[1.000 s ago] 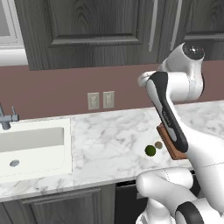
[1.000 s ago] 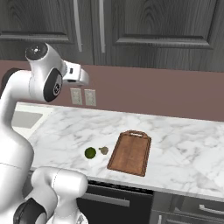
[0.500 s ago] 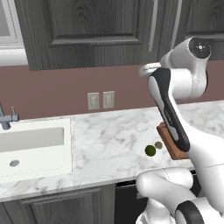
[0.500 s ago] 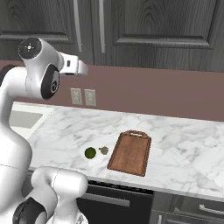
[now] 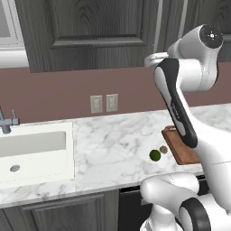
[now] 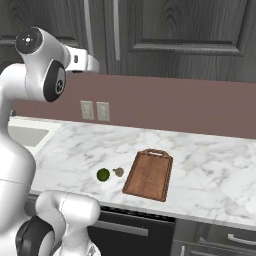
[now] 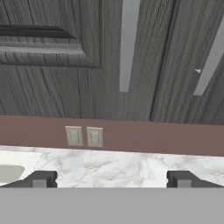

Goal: Open the cabinet. Place the bowl and condiment on the counter. Then place the lime and garlic on the cutting board.

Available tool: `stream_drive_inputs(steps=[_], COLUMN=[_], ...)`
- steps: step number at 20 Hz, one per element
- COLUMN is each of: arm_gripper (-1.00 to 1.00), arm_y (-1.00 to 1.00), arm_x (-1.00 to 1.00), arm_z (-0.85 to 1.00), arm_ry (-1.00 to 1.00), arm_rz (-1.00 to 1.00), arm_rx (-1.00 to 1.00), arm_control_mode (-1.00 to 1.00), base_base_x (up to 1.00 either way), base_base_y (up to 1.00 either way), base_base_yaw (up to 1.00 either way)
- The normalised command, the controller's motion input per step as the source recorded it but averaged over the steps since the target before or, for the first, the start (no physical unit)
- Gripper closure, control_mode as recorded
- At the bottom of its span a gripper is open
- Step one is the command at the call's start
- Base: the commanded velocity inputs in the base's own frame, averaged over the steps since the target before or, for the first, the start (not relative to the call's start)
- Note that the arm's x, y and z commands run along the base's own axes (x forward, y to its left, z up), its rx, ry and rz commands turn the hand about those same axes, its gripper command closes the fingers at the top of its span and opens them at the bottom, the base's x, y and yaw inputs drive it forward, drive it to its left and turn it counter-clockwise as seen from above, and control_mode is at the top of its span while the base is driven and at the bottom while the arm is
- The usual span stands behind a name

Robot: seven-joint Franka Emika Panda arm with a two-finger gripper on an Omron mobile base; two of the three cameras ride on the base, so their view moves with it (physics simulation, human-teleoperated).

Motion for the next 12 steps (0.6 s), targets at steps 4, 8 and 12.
stream_drive_inputs(steps=[4,8,12], arm_gripper=[-1.0,-1.0,-1.0], arm_y=[0.0,0.0,0.0], arm_x=[0.0,0.0,0.06], arm_z=[0.31,0.24,0.17], arm_ry=[-0.1,-0.1,-0.06], arm_rz=[0.0,0.0,0.0], arm_rx=[0.0,0.0,0.0], arm_control_mode=[-1.0,-1.0,-1.0], base_base_x=[0.0,0.0,0.0], base_base_y=[0.0,0.0,0.0], base_base_yaw=[0.0,0.0,0.0])
